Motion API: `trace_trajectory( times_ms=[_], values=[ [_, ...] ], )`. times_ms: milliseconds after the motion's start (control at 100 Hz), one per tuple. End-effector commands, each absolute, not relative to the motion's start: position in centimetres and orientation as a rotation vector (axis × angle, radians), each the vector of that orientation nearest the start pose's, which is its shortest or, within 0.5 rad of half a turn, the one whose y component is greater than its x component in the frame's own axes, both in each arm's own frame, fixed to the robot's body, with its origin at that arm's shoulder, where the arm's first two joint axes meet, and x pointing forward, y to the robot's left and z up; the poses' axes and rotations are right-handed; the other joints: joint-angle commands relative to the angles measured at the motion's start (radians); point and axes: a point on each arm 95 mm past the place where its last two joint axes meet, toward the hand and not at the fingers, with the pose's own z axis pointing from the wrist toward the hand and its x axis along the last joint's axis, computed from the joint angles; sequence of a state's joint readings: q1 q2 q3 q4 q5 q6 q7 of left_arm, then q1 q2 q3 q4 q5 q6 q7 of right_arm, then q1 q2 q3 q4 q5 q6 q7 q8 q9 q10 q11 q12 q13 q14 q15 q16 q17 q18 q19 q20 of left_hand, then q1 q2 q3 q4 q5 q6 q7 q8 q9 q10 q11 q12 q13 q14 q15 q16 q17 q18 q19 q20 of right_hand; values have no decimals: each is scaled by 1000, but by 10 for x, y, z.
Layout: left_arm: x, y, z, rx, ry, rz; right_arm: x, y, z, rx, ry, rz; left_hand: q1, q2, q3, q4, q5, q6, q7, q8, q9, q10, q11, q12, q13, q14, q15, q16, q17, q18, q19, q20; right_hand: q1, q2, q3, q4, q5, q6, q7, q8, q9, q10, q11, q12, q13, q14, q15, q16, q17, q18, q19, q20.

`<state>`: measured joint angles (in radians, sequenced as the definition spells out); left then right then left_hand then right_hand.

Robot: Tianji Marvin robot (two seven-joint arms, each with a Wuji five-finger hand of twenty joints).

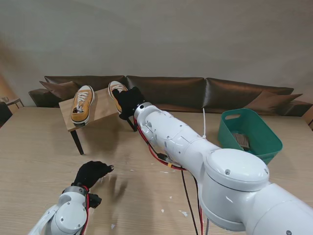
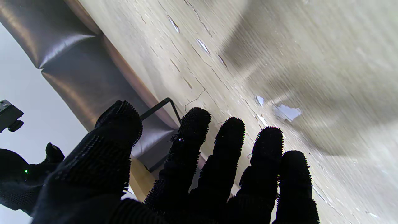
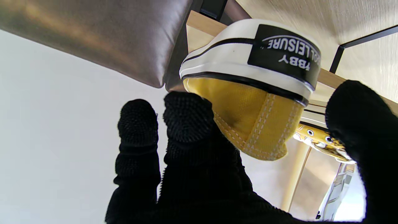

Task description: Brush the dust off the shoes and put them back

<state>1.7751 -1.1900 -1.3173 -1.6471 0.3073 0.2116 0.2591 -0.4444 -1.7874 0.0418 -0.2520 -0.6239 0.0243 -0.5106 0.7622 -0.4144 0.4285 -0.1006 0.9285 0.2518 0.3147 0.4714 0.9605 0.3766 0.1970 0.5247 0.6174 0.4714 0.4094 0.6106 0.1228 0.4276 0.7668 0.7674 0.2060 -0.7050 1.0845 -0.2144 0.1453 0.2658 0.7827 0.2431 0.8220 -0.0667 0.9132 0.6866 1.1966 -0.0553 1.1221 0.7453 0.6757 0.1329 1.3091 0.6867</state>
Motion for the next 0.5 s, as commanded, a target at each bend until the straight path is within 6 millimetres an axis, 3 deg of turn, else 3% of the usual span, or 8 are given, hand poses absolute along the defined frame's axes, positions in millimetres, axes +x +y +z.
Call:
trace_trajectory(
  times_ms=[0, 490],
  values=[
    [349, 29, -373, -2046, 704, -1583, 586, 259, -234, 445, 1620, 1477, 18, 38, -20, 30, 25, 13, -1, 7, 23, 6, 5, 18, 29, 26, 24, 16, -12, 5, 39, 7, -27, 14, -9, 23, -46, -13, -11, -18, -18, 29, 5, -15, 0, 13, 18, 9, -57, 33, -10, 12],
    [350, 27, -376, -2060, 713, -1587, 589, 257, -224, 462, 1562, 1519, 19, 39, -22, 31, 29, 13, 1, 8, 30, 5, 6, 21, 34, 30, 26, 17, -8, 6, 44, 5, -51, 66, -50, 25, -56, -36, -7, -34, -28, 33, 3, -17, -6, 17, 8, 4, -58, 31, -14, 19]
  ],
)
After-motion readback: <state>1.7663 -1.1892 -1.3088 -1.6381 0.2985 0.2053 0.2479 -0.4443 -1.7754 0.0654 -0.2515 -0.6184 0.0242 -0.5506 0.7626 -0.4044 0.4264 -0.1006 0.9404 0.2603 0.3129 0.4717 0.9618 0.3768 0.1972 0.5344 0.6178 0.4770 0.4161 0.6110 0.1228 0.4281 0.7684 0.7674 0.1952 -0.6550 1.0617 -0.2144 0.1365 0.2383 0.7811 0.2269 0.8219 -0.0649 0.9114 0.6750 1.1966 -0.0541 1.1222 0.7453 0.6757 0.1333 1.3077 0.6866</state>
